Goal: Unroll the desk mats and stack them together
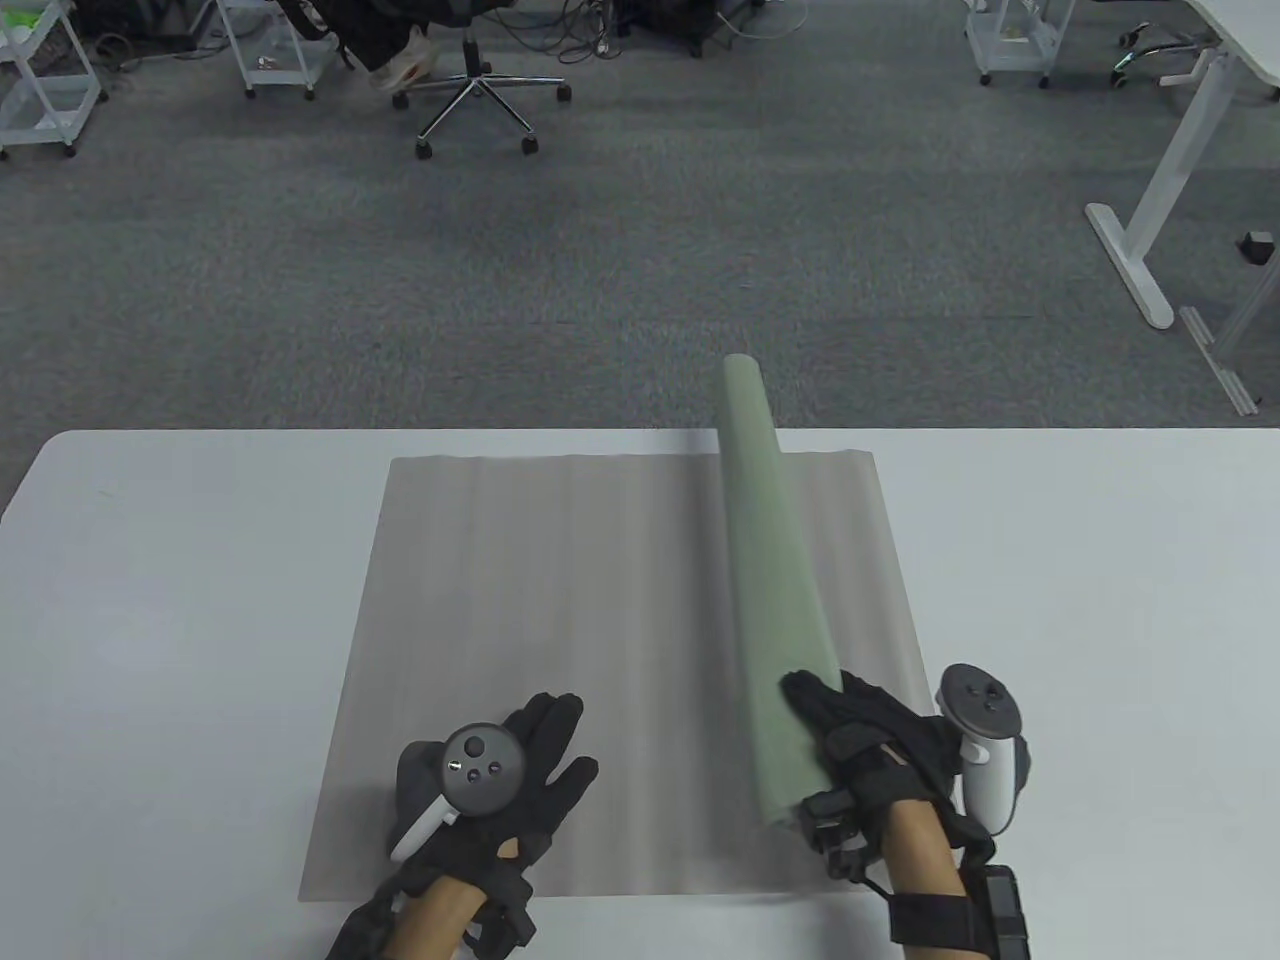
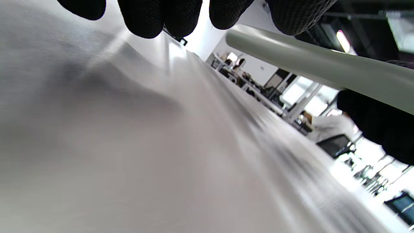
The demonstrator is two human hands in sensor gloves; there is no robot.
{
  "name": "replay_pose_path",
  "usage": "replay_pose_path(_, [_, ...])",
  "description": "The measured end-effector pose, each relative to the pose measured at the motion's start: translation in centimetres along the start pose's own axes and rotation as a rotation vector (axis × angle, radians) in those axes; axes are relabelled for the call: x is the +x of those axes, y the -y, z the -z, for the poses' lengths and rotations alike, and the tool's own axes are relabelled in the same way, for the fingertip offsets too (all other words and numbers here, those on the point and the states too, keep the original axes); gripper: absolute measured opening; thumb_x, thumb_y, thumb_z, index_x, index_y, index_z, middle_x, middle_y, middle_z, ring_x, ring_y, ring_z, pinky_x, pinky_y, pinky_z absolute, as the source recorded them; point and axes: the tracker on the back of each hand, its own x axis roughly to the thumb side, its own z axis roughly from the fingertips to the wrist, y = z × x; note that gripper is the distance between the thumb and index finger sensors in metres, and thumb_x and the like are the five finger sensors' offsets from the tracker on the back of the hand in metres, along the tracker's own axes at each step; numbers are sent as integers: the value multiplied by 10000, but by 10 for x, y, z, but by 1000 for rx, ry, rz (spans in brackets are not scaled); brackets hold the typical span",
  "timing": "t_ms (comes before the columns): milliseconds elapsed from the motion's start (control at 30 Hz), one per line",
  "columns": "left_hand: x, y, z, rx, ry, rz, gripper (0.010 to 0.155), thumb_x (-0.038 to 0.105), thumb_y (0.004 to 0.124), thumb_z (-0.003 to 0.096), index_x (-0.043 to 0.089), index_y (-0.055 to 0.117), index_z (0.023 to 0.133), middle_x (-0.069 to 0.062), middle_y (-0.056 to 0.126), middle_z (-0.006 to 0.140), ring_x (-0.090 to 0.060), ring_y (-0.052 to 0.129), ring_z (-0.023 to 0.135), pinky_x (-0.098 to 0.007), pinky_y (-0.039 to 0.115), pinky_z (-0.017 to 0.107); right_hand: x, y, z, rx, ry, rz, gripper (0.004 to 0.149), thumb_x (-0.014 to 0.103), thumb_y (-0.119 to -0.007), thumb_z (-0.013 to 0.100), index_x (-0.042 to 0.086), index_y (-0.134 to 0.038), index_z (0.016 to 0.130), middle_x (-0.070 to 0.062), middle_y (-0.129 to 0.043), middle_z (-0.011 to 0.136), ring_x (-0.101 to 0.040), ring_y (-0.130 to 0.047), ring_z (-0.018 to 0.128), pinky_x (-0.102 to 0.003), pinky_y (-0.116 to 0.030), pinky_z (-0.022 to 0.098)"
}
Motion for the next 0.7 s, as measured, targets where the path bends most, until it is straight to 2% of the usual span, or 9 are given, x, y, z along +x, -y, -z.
replay_pose_path(133, [-7, 0, 1, 16, 20, -229, 740, 512, 594, 605, 106, 481, 1214, -247, 495, 1279, -595, 589, 1108, -756, 588, 684, -11, -39, 10, 45, -5, 28, 715, 380, -859, 557, -64, -600, 1054, -190, -860, 875, -240, -1013, 557, -372, -909, 389])
replay_pose_path(233, [-12, -1, 1, -1, 7, -354, 782, 527, 558, 604, 70, 407, 1221, -264, 534, 1260, -600, 649, 1078, -728, 665, 662, -18, -62, 17, 105, -17, 78, 721, 375, -847, 563, -71, -576, 1061, -193, -841, 891, -237, -1008, 566, -365, -906, 396])
replay_pose_path(300, [-15, 0, 2, -2, 1, -461, 802, 533, 533, 605, 45, 362, 1218, -261, 607, 1226, -570, 758, 1029, -685, 749, 631, -21, -71, 18, 126, -23, 73, 722, 372, -839, 570, -74, -564, 1065, -196, -831, 901, -236, -1004, 574, -363, -903, 403])
replay_pose_path(400, [-21, 10, 6, -96, 12, -701, 866, 560, 529, 598, 9, 254, 1207, -271, 649, 1192, -524, 888, 949, -626, 833, 589, -27, -81, 20, 131, -12, 25, 719, 376, -834, 572, -65, -559, 1070, -193, -826, 908, -235, -1000, 588, -363, -902, 415])
replay_pose_path(467, [-21, 17, 9, -175, 13, -795, 897, 574, 532, 597, -6, 202, 1197, -268, 683, 1167, -474, 967, 892, -582, 886, 552, -30, -84, 22, 142, -23, 27, 723, 380, -829, 574, -63, -550, 1073, -192, -817, 914, -236, -997, 598, -367, -899, 425])
replay_pose_path(600, [-16, 25, 11, -268, -17, -823, 916, 534, 617, 613, 0, 132, 1177, -210, 744, 1087, -288, 1049, 721, -478, 939, 498, -38, -88, 23, 167, -29, 15, 736, 394, -814, 577, -56, -527, 1083, -197, -792, 935, -243, -987, 634, -379, -896, 456])
replay_pose_path(667, [-13, 24, 11, -230, -67, -766, 885, 473, 672, 614, 25, 157, 1178, -157, 780, 1032, -174, 1030, 610, -424, 946, 457, -39, -90, 23, 198, -31, 39, 748, 401, -793, 582, -55, -496, 1095, -207, -762, 963, -251, -972, 665, -391, -887, 478])
replay_pose_path(700, [-13, 23, 11, -201, -53, -739, 877, 464, 684, 610, 39, 173, 1183, -146, 777, 1021, -153, 1003, 578, -413, 934, 445, -40, -91, 22, 214, -29, 64, 753, 404, -779, 586, -53, -475, 1101, -217, -741, 985, -259, -959, 693, -407, -881, 498])
